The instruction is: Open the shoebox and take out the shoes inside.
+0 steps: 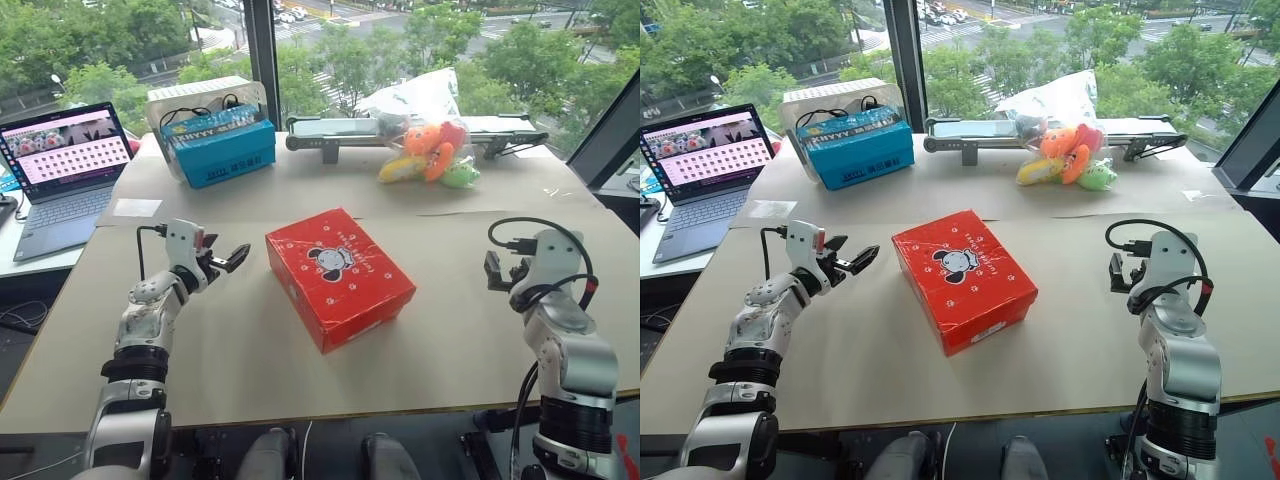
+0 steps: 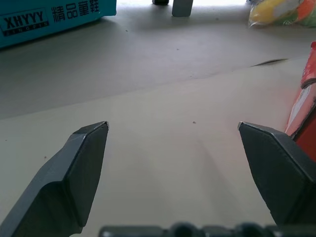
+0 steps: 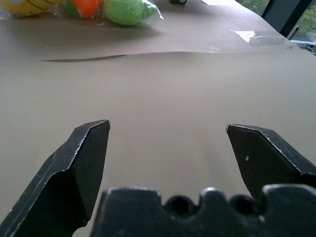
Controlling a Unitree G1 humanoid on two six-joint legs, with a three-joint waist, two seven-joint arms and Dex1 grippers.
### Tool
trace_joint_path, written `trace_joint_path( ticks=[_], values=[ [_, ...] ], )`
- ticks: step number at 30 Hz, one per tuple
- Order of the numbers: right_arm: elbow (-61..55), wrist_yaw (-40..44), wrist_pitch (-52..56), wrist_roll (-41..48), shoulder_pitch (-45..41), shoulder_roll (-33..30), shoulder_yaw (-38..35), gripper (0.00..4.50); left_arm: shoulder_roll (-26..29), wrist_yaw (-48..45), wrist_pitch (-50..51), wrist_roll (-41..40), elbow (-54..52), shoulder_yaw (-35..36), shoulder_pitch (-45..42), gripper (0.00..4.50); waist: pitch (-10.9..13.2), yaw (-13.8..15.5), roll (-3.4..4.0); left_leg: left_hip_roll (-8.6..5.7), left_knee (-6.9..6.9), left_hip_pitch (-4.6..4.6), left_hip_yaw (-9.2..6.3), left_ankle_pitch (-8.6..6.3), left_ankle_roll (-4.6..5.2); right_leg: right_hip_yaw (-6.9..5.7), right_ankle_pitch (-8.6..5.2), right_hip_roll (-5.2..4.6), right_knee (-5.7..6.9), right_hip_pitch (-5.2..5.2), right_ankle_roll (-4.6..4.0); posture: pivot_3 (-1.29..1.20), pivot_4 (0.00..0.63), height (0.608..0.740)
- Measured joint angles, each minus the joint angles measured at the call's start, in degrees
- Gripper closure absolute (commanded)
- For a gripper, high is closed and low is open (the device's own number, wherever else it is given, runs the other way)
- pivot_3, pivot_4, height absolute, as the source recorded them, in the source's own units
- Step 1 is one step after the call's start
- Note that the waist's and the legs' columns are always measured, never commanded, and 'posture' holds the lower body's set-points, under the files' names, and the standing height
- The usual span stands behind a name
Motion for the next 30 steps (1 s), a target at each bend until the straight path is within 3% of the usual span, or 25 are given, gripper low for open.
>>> trace_joint_path(
  ticks=[4,6,9,12,21,30],
  values=[
    [0.8,2.2,0.0,-0.7,-0.5,-2.8,3.2,0.03,2.1,-4.7,-0.3,-0.9,-1.8,-0.1,2.5,0.0,0.0,-0.6,0.0,0.0,-0.01,0.0,0.1,-0.02,0.03,0.11,0.01,0.0,-0.01,-0.06,-0.03,0.0,0.15,0.736],
    [2.4,6.4,-0.1,-1.9,-2.0,-7.8,6.4,0.03,9.9,-16.6,1.1,-3.8,-7.1,-0.9,9.4,0.0,0.0,-1.7,-0.04,0.09,-0.08,-0.05,0.1,-0.03,0.05,0.08,-0.21,0.04,-0.04,-0.15,-0.51,0.0,0.15,0.736],
    [3.8,9.5,-0.9,-2.5,-2.4,-10.6,7.5,0.03,18.3,-26.6,4.2,-5.7,-12.6,-1.0,14.0,0.0,0.0,-1.6,-0.06,0.25,-0.08,-0.05,0.1,-0.05,0.02,0.01,-0.28,0.07,-0.05,-0.17,-0.63,0.0,0.15,0.736],
    [6.2,11.9,-2.1,-2.8,-2.6,-11.3,8.4,0.03,23.6,-36.1,8.1,-11.5,-18.6,1.0,18.3,0.0,0.1,-1.4,-0.02,0.38,-0.09,-0.05,0.14,-0.08,-0.02,-0.08,-0.28,-0.12,-0.12,-0.29,-0.61,0.0,0.15,0.736],
    [9.2,16.9,-4.0,-3.9,-3.8,-14.9,10.1,0.03,26.1,-41.4,9.6,-13.7,-25.5,1.3,24.0,0.0,0.1,-0.2,0.01,0.92,-0.11,-0.27,0.7,-0.1,-0.07,-0.5,-0.14,-0.23,-0.24,-0.67,-0.69,0.0,0.15,0.736],
    [8.7,27.2,-4.2,-4.7,-3.9,-19.5,16.3,0.03,21.5,-37.8,7.2,-13.5,-27.8,1.5,28.0,0.0,0.1,-0.2,0.0,0.95,-0.06,-0.29,0.86,-0.09,-0.06,-0.52,-0.16,-0.22,-0.18,-0.69,-0.64,0.0,0.15,0.736]
  ],
)
